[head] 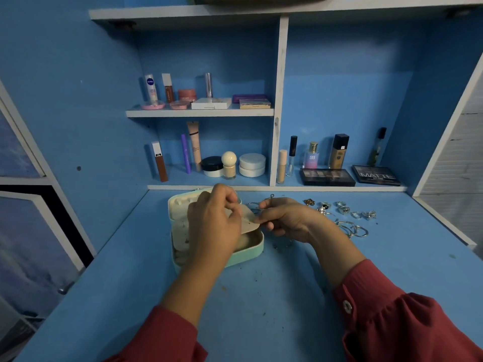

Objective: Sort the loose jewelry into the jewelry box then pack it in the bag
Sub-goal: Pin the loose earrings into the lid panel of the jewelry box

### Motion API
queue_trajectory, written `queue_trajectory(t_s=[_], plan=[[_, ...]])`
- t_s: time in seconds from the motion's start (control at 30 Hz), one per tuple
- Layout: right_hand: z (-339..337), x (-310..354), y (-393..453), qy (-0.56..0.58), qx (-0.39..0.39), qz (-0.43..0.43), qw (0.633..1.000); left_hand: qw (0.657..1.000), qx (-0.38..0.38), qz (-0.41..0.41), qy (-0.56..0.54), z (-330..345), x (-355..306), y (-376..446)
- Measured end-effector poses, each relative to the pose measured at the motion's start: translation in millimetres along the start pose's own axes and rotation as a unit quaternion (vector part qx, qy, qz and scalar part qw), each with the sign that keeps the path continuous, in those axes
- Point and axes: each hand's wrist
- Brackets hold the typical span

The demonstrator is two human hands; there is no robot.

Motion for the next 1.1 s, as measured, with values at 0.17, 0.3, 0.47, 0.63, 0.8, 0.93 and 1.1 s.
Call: queue_trajectory(t_s=[0.17, 0.3, 0.47, 0.63, 0.8, 0.93, 1.1], plan=[[1.6, 0.9, -0.9, -0.005, -0.008, -0.002, 1.000, 0.998, 0.054, -0.010, 0.025, -0.6, -5.0, 0.5], [1.5, 1.0, -1.9, -0.008, -0.005, -0.002, 1.000, 0.996, 0.077, -0.007, 0.041, 0.9, -7.6, 1.3], [1.8, 1.9, -1.3, -0.010, -0.006, -0.002, 1.000, 0.995, 0.086, -0.014, 0.044, 1.5, -9.5, 1.5], [1.7, 1.7, -1.9, -0.012, -0.006, -0.001, 1.000, 0.995, 0.085, -0.018, 0.057, 2.0, -8.3, 1.5], [1.9, 2.4, -2.0, -0.017, -0.009, 0.000, 1.000, 0.993, 0.094, -0.029, 0.063, 2.8, -6.8, 2.3], [2.0, 2.2, -2.1, -0.017, -0.010, -0.001, 1.000, 0.992, 0.104, -0.021, 0.074, 2.9, -5.6, 1.8], [2.8, 3.3, -4.0, -0.017, -0.008, 0.003, 1.000, 0.987, 0.138, -0.014, 0.076, -1.5, -5.7, 4.0]])
Point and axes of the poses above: each hand's wrist, its own y-axis towards the middle knuckle, its own z-axis out of the palm, x = y × z, and after that the axes turned 5 degrees about y, right-handed
